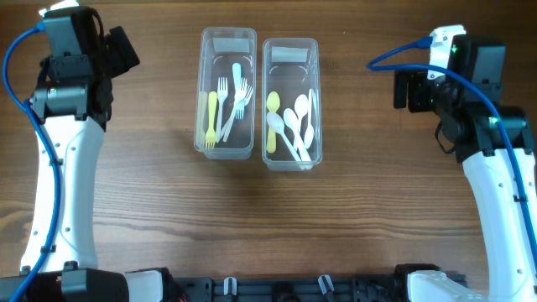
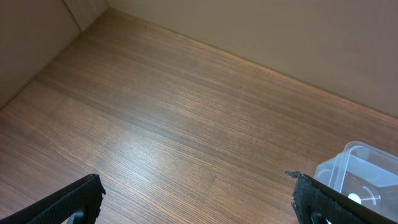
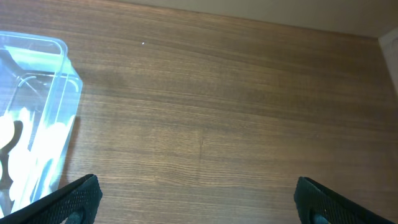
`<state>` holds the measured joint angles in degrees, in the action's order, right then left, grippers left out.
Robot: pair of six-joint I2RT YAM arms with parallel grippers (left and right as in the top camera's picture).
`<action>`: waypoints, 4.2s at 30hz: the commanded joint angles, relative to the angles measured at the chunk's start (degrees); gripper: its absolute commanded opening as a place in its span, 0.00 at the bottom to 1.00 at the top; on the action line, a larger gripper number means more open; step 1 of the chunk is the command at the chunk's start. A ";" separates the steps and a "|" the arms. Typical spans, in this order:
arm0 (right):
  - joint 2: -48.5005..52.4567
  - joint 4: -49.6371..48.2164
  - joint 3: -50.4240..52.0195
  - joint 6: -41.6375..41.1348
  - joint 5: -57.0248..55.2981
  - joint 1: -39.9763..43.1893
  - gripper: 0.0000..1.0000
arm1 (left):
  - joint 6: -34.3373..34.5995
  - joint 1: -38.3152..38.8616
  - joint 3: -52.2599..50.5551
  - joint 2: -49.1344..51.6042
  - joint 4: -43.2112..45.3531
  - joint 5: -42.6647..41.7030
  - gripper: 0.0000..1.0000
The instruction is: Pack container
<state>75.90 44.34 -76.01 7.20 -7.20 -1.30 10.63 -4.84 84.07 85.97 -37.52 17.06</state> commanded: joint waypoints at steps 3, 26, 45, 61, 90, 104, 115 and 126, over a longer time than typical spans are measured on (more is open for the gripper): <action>-2.01 -0.13 -0.37 0.33 -1.16 0.09 1.00 | 0.13 -0.15 -0.02 0.07 -0.02 -0.55 1.00; -60.57 5.88 1.07 -3.28 -1.38 -6.34 1.00 | 0.13 -0.15 0.00 0.07 -0.02 -0.55 1.00; -73.09 -31.43 57.92 -23.43 6.67 -4.52 1.00 | 0.13 -0.15 -0.02 0.07 -0.02 -0.55 1.00; -73.72 -39.63 70.16 -13.25 10.21 -4.22 1.00 | 0.13 -0.15 -0.02 0.07 -0.02 -0.55 1.00; -75.69 -42.38 74.60 -4.17 13.62 -1.20 1.00 | 0.13 -0.15 0.00 0.07 -0.02 -0.55 1.00; -75.69 -42.38 74.60 -4.20 13.64 -1.20 1.00 | 0.13 -0.15 0.00 0.07 -0.02 -0.55 1.00; -75.69 -42.38 74.60 -4.20 13.64 -1.20 1.00 | 0.13 2.32 -0.31 -15.96 -3.23 -0.55 1.00; -75.69 -42.36 74.60 -4.20 13.64 -1.20 1.00 | 0.13 13.07 -0.46 -47.78 -3.37 -0.52 1.00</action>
<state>1.06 2.46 -2.15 2.72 5.58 -2.79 10.63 6.17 83.66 43.59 -40.71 16.62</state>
